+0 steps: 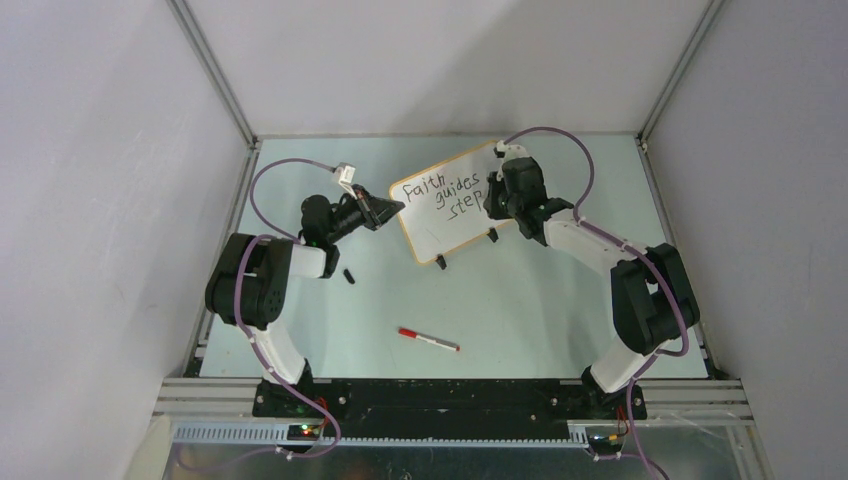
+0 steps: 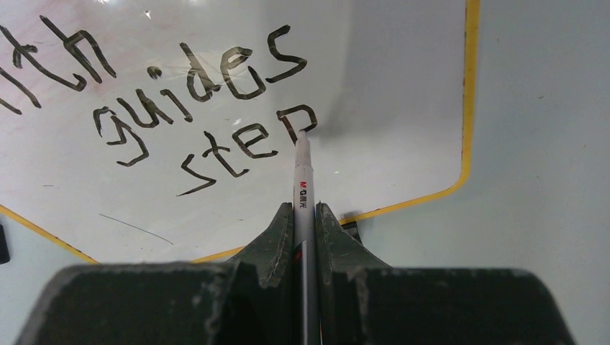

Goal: Write a sentence on the whiteboard

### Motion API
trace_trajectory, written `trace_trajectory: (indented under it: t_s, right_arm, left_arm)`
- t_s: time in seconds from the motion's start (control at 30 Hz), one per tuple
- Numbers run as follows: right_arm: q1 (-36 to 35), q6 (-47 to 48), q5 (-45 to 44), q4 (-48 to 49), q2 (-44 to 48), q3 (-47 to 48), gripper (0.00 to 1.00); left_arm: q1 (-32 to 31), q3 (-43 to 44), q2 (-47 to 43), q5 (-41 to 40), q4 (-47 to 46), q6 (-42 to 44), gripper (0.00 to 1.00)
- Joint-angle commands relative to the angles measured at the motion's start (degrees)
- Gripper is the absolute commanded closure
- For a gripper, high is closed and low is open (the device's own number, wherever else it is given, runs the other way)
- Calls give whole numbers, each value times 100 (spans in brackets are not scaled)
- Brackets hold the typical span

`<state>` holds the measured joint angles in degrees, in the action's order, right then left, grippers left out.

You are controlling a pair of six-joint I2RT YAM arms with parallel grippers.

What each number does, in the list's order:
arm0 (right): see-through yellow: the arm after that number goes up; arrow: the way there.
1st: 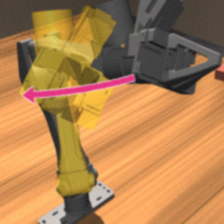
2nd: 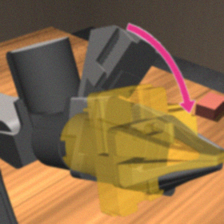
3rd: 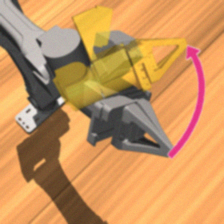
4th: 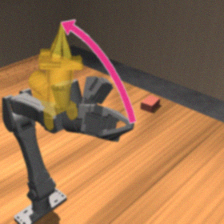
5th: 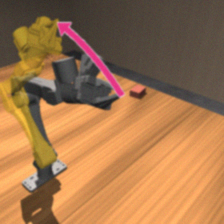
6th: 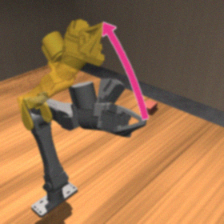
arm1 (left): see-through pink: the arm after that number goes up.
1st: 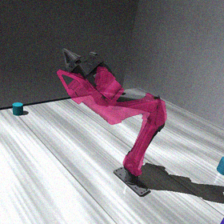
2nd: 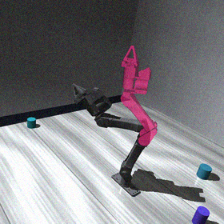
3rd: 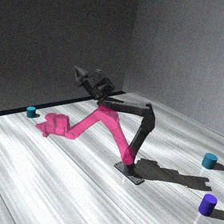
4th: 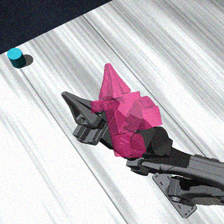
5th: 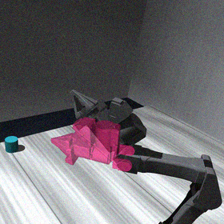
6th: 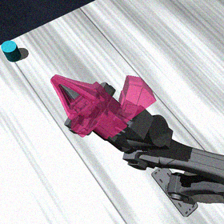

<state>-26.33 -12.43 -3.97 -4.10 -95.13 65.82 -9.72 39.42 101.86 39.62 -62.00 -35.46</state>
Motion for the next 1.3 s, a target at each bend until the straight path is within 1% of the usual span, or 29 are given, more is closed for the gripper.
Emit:
trace_trajectory:
  t_s: [0.0, 0.5, 0.8, 1.0, 1.27]
  right_arm:
    - [-55, 103, 182, 87, -17, 177, 100]
    - [-91, 127, 161, 91, 55, 174, 100]
    - [-66, 76, 198, 345, 297, -57, 100]
    - [30, -36, 210, 949, 593, -448, 100]
    - [167, -150, 177, 1366, 867, -428, 100]
  left_arm:
    - [31, -75, -149, -226, 162, 629, 100]
    - [26, -71, -149, -228, 175, 629, 100]
    - [24, -49, -131, -226, 179, 632, 100]
    - [25, -48, -131, -226, 171, 625, 100]
    - [26, -63, -154, -247, 168, 636, 100]
